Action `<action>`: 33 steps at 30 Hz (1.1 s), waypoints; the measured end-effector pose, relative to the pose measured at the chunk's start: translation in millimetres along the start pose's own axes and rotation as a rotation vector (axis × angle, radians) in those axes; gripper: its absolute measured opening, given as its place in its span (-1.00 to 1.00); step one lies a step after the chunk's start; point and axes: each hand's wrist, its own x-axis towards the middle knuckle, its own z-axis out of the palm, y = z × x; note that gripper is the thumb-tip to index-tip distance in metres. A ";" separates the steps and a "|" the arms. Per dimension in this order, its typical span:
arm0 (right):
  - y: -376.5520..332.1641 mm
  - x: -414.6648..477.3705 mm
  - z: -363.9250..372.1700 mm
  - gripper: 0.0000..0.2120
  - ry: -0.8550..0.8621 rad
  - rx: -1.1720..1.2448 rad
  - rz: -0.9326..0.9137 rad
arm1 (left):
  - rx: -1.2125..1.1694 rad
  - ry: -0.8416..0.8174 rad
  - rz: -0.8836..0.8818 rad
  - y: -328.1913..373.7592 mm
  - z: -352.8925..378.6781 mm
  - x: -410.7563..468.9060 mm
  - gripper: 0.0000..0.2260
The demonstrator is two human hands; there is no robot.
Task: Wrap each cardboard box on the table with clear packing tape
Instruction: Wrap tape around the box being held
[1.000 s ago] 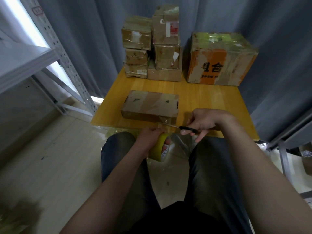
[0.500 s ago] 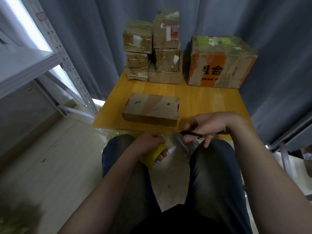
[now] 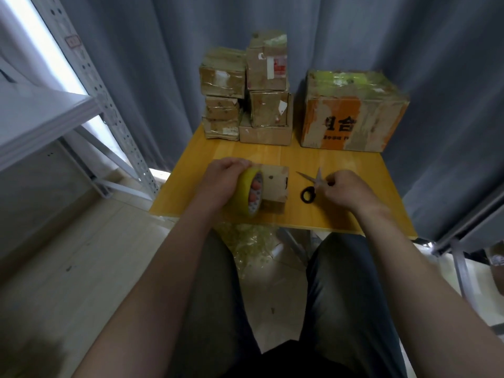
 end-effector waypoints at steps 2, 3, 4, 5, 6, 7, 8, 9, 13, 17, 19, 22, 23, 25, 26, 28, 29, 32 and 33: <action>-17.0 -1.0 2.9 -0.56 0.095 0.037 -0.321 | 0.011 0.085 0.007 6.2 -6.4 10.4 -0.79; -30.1 -2.0 5.0 -0.55 0.069 0.033 -0.475 | -0.006 0.124 0.008 9.5 -7.9 15.3 -0.79; -42.8 -1.2 9.4 -0.52 0.002 0.002 -0.589 | 0.003 0.167 0.016 11.4 -9.0 22.1 -0.79; -52.7 3.1 17.4 -0.49 -0.065 -0.064 -0.661 | 0.005 0.210 0.035 15.5 -9.0 27.0 -0.82; -59.4 8.0 27.5 -0.47 -0.121 -0.144 -0.689 | 0.012 0.239 0.048 18.4 -9.1 32.8 -0.84; -61.3 13.7 39.2 -0.45 -0.156 -0.212 -0.687 | 0.003 0.258 0.051 18.3 -9.2 38.6 -0.84; -59.7 18.7 49.7 -0.45 -0.173 -0.242 -0.680 | -0.022 0.245 0.043 17.4 -9.0 42.9 -0.83; -55.9 22.2 58.4 -0.45 -0.181 -0.213 -0.675 | -0.016 0.239 0.044 12.8 -8.4 47.7 -0.81; -42.0 30.4 67.0 -0.43 -0.198 -0.039 -0.687 | 0.293 0.330 0.088 -5.0 -6.3 61.1 -0.70; -36.4 31.6 65.4 -0.28 -0.200 -0.208 -0.780 | 0.302 0.348 0.129 -6.2 -4.3 64.6 -0.69; -34.8 29.4 64.8 -0.24 -0.195 -0.201 -0.785 | 0.313 0.345 0.123 -7.4 -4.3 64.4 -0.70; -43.7 25.6 64.2 -0.17 -0.195 -0.268 -0.735 | 0.287 0.320 0.136 -8.3 -5.3 61.4 -0.70; -47.5 25.6 62.5 -0.14 -0.212 -0.314 -0.707 | 0.276 0.311 0.134 -9.4 -6.2 62.3 -0.70; -53.7 26.9 56.7 -0.06 -0.273 -0.383 -0.661 | 0.260 0.300 0.130 -8.6 -7.6 61.6 -0.70; -56.1 27.2 53.7 -0.02 -0.310 -0.403 -0.643 | 0.279 0.302 0.123 -7.8 -8.0 59.9 -0.71; -59.9 26.5 48.3 0.04 -0.362 -0.439 -0.605 | 0.284 0.308 0.139 -7.3 -8.1 58.3 -0.72; -62.0 26.1 46.5 0.05 -0.364 -0.458 -0.593 | 0.273 0.306 0.151 -8.8 -8.4 59.3 -0.72; -68.1 22.8 45.9 -0.01 -0.270 -0.470 -0.609 | 0.261 0.296 0.141 -10.5 -11.9 57.1 -0.75; -68.9 21.3 46.5 -0.04 -0.241 -0.450 -0.615 | 0.238 0.288 0.134 -11.8 -13.7 57.7 -0.76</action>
